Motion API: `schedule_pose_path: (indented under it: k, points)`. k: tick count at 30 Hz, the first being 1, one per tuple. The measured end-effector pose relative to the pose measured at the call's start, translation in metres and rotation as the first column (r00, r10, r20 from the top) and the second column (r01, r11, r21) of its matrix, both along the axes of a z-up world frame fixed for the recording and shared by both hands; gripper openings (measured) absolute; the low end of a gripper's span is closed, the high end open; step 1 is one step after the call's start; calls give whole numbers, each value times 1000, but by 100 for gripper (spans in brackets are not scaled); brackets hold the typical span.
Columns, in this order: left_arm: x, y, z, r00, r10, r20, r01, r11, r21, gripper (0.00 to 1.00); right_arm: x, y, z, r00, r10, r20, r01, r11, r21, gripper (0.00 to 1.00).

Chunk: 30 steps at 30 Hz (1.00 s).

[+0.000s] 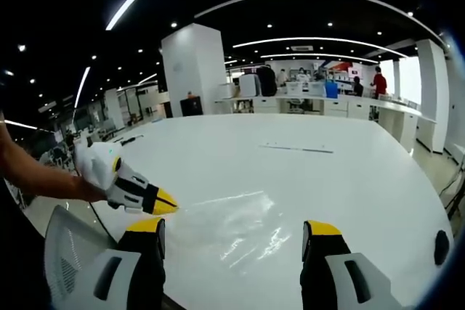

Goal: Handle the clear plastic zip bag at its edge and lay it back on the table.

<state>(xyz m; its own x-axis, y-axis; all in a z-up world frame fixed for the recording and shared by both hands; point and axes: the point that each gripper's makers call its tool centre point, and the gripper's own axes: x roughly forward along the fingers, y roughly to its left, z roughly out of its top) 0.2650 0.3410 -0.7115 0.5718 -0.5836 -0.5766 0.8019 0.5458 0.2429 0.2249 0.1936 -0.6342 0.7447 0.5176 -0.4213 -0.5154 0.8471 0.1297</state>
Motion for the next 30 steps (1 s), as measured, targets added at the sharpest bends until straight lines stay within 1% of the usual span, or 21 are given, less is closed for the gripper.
schedule_pose_path:
  k: [2, 4, 5, 6, 9, 10, 12, 15, 16, 18, 21, 24, 25, 27, 30]
  points:
    - [-1, -2, 4, 1000, 13, -9, -13, 1000, -24, 0, 0, 1, -1, 1000, 2, -1, -2, 1000, 2, 77]
    - [0, -1, 8, 1000, 29, -3, -29, 999, -46, 0, 0, 3, -2, 1000, 5, -5, -5, 1000, 7, 76]
    - [0, -2, 10, 999, 41, -11, -42, 997, -64, 0, 0, 4, -2, 1000, 5, -6, -4, 1000, 8, 76]
    - [1, -3, 15, 998, 63, -19, -65, 993, -97, 0, -1, 5, -3, 1000, 6, -9, -6, 1000, 12, 76]
    - [1, -4, 21, 996, 83, -27, -85, 989, -123, 0, -1, 6, -4, 1000, 6, -13, -6, 1000, 17, 76]
    - [1, -4, 25, 996, 87, -22, -89, 987, -131, 0, -1, 7, -5, 1000, 6, -16, -6, 1000, 20, 76]
    - [2, -5, 27, 995, 96, -25, -99, 984, -148, 0, -2, 10, -5, 1000, 6, -18, -6, 1000, 27, 76]
    - [1, -8, 37, 993, 112, -30, -116, 977, -177, 0, -1, 12, -4, 1000, 4, -20, -3, 999, 38, 76]
    - [0, -8, 40, 993, 116, -31, -120, 975, -184, 0, -1, 12, -4, 1000, 3, -21, -3, 999, 40, 75]
    - [1, -9, 39, 993, 118, -30, -121, 974, -194, 0, -1, 13, -5, 1000, 2, -25, -1, 999, 48, 75]
    - [1, -11, 49, 992, 121, -25, -123, 970, -212, 0, 0, 16, -5, 1000, 3, -31, -1, 998, 61, 75]
    - [3, -11, 53, 991, 127, -27, -130, 965, -230, 0, 0, 17, -7, 999, 1, -40, 2, 997, 74, 74]
    - [2, -12, 56, 991, 130, -27, -132, 963, -235, 0, 0, 17, -8, 999, 0, -43, 3, 997, 77, 73]
    - [3, -12, 57, 991, 131, -26, -133, 962, -238, 0, 0, 18, -11, 998, -1, -58, 6, 996, 91, 70]
    - [2, -13, 58, 991, 132, -30, -135, 960, -245, 0, -1, 23, -15, 996, -5, -89, 17, 991, 132, 70]
